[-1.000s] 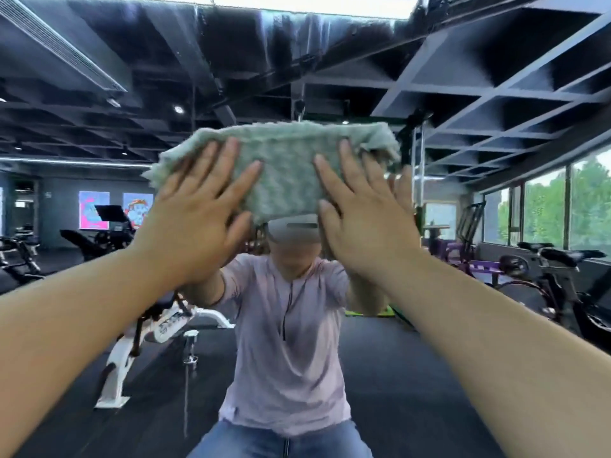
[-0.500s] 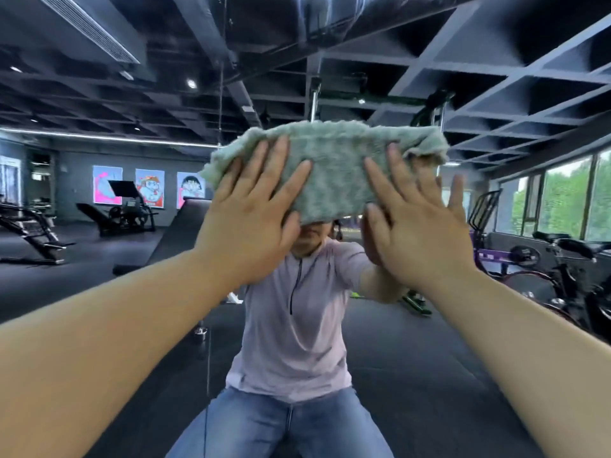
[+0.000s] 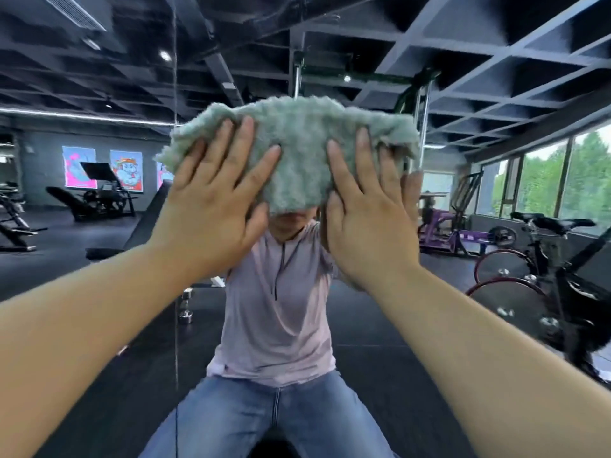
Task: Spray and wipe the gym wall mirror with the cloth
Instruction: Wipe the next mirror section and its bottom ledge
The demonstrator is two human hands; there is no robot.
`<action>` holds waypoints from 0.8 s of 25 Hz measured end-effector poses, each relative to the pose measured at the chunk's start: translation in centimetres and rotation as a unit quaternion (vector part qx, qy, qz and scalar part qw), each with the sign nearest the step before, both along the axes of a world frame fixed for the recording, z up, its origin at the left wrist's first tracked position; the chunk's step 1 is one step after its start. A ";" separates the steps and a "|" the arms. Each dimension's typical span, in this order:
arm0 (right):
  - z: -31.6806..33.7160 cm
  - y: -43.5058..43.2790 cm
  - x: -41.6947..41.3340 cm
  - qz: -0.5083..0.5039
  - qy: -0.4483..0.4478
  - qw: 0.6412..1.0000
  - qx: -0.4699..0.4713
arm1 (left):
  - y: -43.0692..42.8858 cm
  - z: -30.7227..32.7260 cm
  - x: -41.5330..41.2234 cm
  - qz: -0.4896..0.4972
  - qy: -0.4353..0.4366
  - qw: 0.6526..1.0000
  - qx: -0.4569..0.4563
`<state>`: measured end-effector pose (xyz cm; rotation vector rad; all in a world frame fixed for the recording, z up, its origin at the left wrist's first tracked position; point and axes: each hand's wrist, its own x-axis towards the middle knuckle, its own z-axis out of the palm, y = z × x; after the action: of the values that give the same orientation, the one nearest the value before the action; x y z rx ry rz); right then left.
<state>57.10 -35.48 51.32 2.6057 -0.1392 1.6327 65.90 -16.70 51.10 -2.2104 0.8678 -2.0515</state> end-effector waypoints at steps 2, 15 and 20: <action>1.3 2.5 1.2 0.021 0.002 0.999 -0.041 | 0.2 0.0 0.2 -0.002 0.013 0.999 -0.042; 1.6 -1.4 0.7 -0.022 -0.033 0.997 -0.065 | 0.3 1.2 -0.7 -0.024 0.058 0.997 -0.036; -7.6 -1.0 0.5 -0.004 -0.033 0.995 -0.091 | -0.9 -5.1 -0.6 -0.047 0.021 0.999 -0.002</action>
<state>57.60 -36.52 43.70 2.4152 -0.0020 1.6464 65.28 -17.59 45.99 -2.2638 0.9905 -2.0554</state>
